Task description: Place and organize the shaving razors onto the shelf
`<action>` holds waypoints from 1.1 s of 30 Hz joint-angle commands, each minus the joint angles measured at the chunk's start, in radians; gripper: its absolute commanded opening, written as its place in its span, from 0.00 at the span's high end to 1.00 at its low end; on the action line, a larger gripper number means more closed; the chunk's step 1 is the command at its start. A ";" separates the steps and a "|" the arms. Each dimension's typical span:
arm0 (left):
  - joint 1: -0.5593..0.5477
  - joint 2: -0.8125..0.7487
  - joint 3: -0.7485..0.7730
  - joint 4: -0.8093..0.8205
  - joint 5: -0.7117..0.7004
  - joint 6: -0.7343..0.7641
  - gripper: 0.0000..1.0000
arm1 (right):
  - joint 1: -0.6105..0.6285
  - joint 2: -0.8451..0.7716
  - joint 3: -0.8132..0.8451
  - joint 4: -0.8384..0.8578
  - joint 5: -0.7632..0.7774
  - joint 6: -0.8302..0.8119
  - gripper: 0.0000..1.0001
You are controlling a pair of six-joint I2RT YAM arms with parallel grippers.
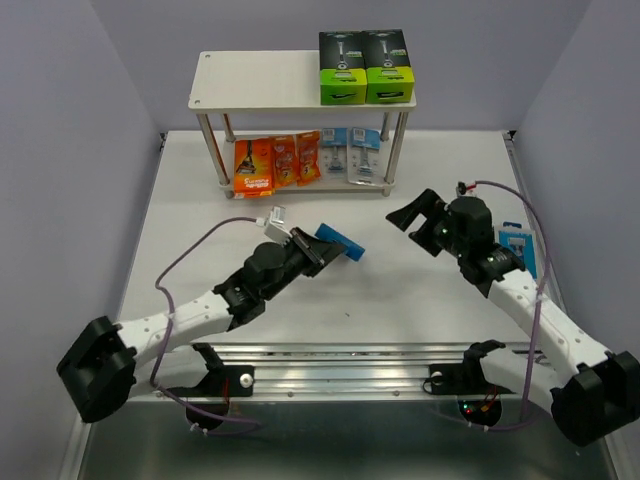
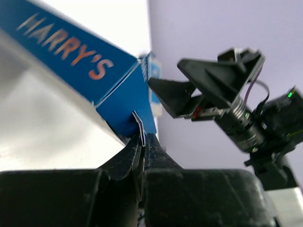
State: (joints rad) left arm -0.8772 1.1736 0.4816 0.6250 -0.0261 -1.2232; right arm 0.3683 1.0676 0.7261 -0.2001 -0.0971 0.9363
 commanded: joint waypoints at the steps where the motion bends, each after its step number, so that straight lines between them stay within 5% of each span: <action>1: 0.003 -0.208 0.112 -0.223 -0.204 0.123 1.00 | 0.008 -0.115 0.087 -0.036 0.151 -0.097 0.00; 10: 0.011 -0.387 0.437 -0.452 -0.425 0.379 1.00 | 0.008 -0.265 0.078 -0.064 0.382 -0.137 0.00; 21: 0.011 -0.223 0.940 -0.404 -0.466 0.746 1.00 | 0.008 -0.294 0.072 -0.081 0.456 -0.160 0.00; 27: 0.104 -0.080 1.100 -0.390 -0.365 0.774 1.00 | 0.008 -0.264 0.084 -0.081 0.435 -0.159 0.00; 33: 0.374 0.050 1.121 -0.340 -0.043 0.610 1.00 | 0.008 -0.247 0.096 -0.079 0.422 -0.180 0.00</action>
State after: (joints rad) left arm -0.6006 1.1637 1.5570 0.1951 -0.2760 -0.5465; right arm 0.3683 0.8242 0.8032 -0.2878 0.3210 0.7815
